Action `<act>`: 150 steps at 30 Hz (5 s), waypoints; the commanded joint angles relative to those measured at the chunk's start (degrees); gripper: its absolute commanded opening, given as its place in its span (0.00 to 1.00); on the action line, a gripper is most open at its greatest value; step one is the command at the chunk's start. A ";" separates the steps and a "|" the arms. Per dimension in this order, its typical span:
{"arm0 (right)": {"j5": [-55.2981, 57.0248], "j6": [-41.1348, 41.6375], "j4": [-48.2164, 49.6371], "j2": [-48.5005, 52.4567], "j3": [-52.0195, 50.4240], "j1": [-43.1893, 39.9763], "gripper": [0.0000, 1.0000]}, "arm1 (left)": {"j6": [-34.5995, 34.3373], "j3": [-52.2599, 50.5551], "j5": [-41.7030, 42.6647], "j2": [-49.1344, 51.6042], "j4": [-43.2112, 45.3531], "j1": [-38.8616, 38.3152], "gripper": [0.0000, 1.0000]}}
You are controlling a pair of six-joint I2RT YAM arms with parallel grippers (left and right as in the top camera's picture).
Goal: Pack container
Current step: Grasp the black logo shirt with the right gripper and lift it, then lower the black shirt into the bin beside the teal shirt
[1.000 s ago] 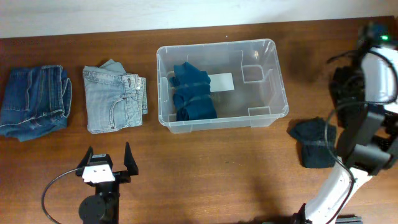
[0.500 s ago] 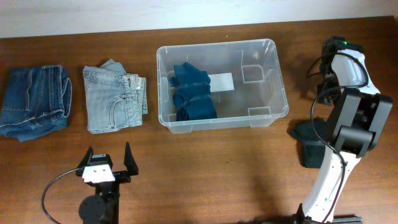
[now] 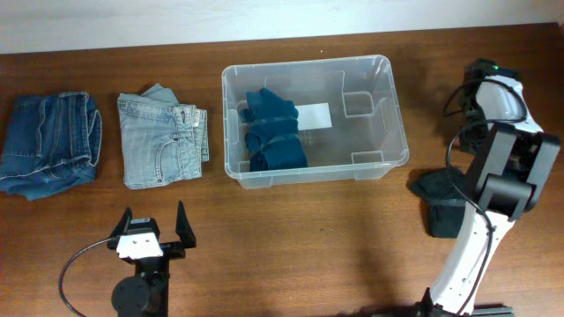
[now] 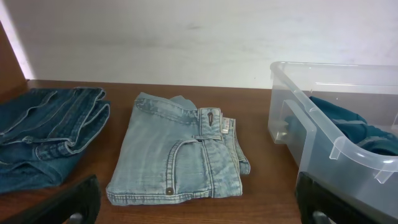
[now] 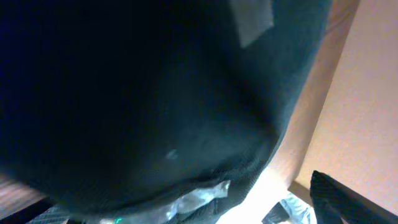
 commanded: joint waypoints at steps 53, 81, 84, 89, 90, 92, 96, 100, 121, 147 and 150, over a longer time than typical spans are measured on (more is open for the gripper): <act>-34.16 23.67 -29.44 -17.57 45.48 32.22 0.04 | 1.05 -0.17 0.42 -0.37 -0.22 0.33 0.99; -33.77 35.85 -17.88 -4.46 23.04 43.76 0.04 | 1.05 -0.17 0.42 -0.37 -0.22 0.33 0.99; -33.77 35.87 -15.13 -4.46 19.71 44.13 0.04 | 1.05 -0.17 0.42 -0.37 -0.22 0.33 0.99; -33.83 37.57 -11.96 -4.39 16.33 44.15 0.04 | 1.05 -0.17 0.42 -0.37 -0.22 0.33 0.99; -34.07 37.57 -11.54 -4.37 16.33 44.28 0.04 | 1.05 -0.17 0.42 -0.37 -0.22 0.33 0.99; -34.23 37.57 -11.37 -4.37 16.33 44.46 0.04 | 1.05 -0.17 0.42 -0.37 -0.22 0.33 0.99; -36.20 37.57 -11.43 -4.28 16.33 44.52 0.04 | 1.05 -0.17 0.42 -0.37 -0.24 0.33 0.99; -36.54 38.91 -12.24 -4.26 16.33 44.52 0.04 | 1.05 -0.17 0.42 -0.37 -0.22 0.33 0.99; -34.64 41.35 -13.73 -3.30 16.33 44.52 0.34 | 1.05 -0.17 0.42 -0.37 -0.22 0.33 0.99; -40.19 41.16 -3.43 -3.34 16.76 44.37 0.36 | 1.05 -0.17 0.42 -0.37 -0.22 0.33 0.99; -40.24 40.44 -4.00 -3.67 18.62 44.37 0.36 | 1.05 -0.17 0.42 -0.37 -0.22 0.33 0.99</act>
